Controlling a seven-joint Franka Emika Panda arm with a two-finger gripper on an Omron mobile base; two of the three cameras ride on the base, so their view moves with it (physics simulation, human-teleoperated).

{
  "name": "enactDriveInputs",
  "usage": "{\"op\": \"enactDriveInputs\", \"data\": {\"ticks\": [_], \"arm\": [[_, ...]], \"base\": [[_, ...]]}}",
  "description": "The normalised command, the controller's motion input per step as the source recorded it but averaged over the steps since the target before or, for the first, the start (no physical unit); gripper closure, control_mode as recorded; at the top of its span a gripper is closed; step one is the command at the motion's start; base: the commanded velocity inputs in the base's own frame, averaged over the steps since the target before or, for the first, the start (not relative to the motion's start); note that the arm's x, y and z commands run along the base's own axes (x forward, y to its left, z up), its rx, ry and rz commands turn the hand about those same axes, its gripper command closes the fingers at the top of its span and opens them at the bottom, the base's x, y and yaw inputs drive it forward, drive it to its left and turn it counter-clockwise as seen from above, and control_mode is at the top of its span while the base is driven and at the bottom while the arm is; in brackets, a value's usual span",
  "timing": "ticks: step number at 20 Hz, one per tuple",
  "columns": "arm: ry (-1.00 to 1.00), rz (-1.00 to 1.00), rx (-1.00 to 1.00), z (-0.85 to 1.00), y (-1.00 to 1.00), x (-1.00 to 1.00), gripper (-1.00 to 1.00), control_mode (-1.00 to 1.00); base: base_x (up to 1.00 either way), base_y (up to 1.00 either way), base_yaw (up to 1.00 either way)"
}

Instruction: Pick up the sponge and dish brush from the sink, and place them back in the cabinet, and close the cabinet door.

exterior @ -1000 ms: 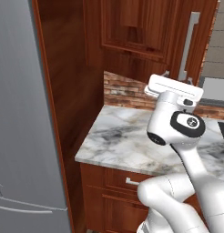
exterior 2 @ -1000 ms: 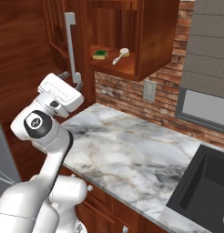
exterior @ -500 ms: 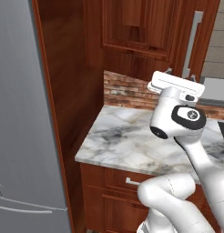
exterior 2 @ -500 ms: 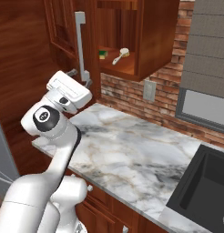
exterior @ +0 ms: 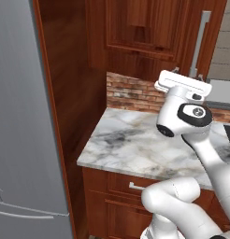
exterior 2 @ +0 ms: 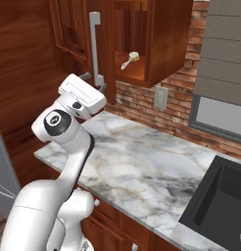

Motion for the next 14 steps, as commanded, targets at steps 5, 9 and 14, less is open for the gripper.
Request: {"op": "enactDriveInputs", "data": {"ticks": [5,9,14], "arm": [[0.00,0.00,0.00,0.07,-0.22,0.21,-1.00,-1.00],[0.00,0.00,0.00,0.07,-0.23,0.20,-1.00,-1.00],[0.00,0.00,0.00,0.04,-0.22,0.19,-1.00,-1.00]], "base": [[0.00,0.00,0.00],[0.00,0.00,0.00],[0.00,0.00,0.00]]}}
